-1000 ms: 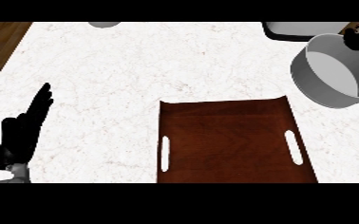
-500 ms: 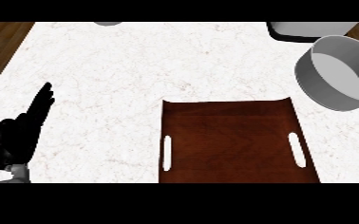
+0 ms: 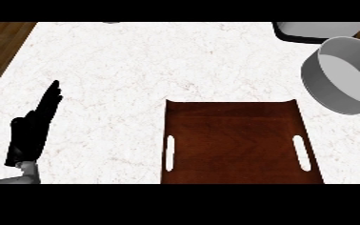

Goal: Pick the cupcake from the tray and place it in the pot

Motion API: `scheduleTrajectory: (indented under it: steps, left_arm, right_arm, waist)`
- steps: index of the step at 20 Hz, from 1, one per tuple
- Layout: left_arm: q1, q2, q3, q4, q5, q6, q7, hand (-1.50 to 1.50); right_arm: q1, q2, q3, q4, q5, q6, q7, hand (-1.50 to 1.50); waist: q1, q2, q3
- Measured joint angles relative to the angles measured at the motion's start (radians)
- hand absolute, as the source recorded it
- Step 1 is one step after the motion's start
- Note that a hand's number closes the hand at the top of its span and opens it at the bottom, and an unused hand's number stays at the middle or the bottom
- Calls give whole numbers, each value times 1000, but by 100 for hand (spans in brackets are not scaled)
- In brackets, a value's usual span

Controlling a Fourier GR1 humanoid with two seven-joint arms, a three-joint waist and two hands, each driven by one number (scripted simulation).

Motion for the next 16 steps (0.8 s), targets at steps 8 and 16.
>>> scheduleTrajectory:
  steps: [8, 16]
  left_arm:
    - [-18, 15, 15, -2, 17, -22, 23, 0]
    - [-11, 16, 29, 20, 16, -19, 9, 0]
  right_arm:
    - [-40, -20, -97, 128, -92, -22, -160, -150]
    - [-70, 15, -277, 64, -300, -97, -391, -150]
  waist:
    - [10, 4, 1]
    - [-12, -4, 1]
